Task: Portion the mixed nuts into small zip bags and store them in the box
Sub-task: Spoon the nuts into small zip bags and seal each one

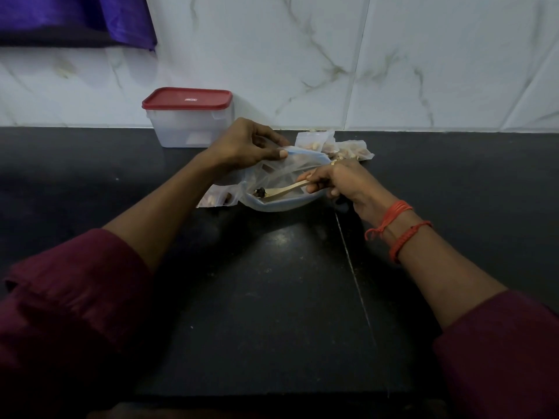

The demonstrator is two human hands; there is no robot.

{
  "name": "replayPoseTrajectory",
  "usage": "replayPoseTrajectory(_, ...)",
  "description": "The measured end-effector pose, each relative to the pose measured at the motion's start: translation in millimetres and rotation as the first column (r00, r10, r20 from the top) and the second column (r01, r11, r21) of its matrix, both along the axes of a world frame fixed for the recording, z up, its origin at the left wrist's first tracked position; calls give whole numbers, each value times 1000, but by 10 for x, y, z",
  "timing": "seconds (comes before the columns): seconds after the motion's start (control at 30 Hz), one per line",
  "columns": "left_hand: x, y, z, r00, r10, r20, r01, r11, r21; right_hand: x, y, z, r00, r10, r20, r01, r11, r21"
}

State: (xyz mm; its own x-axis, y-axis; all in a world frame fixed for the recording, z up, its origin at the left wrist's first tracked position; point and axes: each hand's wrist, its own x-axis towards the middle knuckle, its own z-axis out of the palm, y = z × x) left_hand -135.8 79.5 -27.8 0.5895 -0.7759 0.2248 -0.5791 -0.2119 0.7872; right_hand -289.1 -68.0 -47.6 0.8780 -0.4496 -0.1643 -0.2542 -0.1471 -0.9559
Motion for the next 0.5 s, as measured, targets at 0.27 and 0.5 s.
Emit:
replayPoseTrajectory(0.27,-4,-3,-13,1000,5,4,-5,1000,14,42,-122,-43,999,-7,43,10,998,-54)
replayPoseTrajectory(0.5,47,-7,-38,1000,21,13,-21,999,33,14,-152,13,997,-21,75,22,1000,-17)
